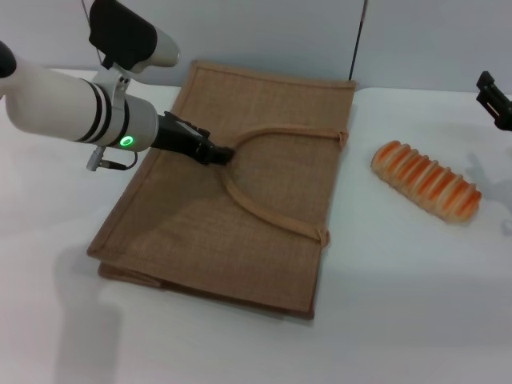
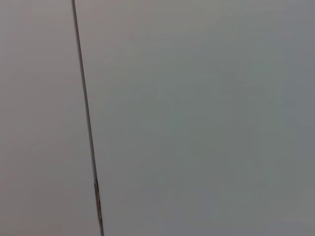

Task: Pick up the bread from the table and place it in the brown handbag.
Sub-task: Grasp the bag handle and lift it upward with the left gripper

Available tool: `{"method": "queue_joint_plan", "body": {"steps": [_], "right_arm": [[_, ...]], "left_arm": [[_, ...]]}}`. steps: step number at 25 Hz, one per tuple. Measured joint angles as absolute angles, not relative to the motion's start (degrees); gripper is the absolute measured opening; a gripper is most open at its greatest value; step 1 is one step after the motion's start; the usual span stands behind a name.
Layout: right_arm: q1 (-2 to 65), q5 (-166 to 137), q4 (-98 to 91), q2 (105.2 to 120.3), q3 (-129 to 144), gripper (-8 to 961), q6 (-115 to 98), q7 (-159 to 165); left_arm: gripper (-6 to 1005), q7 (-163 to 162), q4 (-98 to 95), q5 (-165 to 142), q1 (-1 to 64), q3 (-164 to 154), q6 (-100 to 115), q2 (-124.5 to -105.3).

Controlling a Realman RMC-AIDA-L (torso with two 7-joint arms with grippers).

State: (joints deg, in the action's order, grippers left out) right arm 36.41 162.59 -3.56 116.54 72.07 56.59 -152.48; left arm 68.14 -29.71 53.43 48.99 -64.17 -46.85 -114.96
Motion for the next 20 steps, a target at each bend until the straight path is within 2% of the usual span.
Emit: {"method": "queue_joint_plan", "body": {"steps": [20], "right_arm": [[36.29, 162.60, -3.50, 116.54, 72.07, 774, 56.60, -152.38]], "left_arm": [[561, 69.14, -29.73, 53.88, 48.74, -64.15, -45.46, -115.99]]}}
